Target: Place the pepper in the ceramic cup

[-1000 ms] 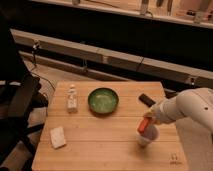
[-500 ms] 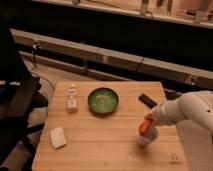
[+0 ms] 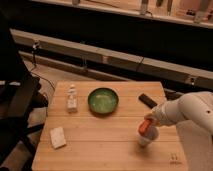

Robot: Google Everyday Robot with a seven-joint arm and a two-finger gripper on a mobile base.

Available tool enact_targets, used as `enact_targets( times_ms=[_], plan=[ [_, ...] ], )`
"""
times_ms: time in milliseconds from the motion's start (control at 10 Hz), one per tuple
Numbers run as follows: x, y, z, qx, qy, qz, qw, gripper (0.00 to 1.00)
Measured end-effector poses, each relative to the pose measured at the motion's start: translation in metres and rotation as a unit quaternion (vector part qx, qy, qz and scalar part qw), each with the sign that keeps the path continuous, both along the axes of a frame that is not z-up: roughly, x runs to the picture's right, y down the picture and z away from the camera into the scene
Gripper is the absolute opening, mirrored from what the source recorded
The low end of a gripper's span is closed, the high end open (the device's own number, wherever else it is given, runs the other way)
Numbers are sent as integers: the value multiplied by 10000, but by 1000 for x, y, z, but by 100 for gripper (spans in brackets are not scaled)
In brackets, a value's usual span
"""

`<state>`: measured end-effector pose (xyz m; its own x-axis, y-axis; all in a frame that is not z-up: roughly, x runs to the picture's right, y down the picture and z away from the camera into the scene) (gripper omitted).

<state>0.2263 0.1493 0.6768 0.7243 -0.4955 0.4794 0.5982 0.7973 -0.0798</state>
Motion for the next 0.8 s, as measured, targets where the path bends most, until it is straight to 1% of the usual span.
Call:
enact_targets(
  times_ms=[200,400,500,700,800],
  plan=[
    [3,2,1,-20,89,13,10000,51],
    [14,4,2,-61,204,121,9997,71],
    [25,6,4,-93,287,200,9993,78],
    [43,9,6,-129,459,343,9983,80],
    [46,8,7,-124,512,378,9979,80]
  ],
)
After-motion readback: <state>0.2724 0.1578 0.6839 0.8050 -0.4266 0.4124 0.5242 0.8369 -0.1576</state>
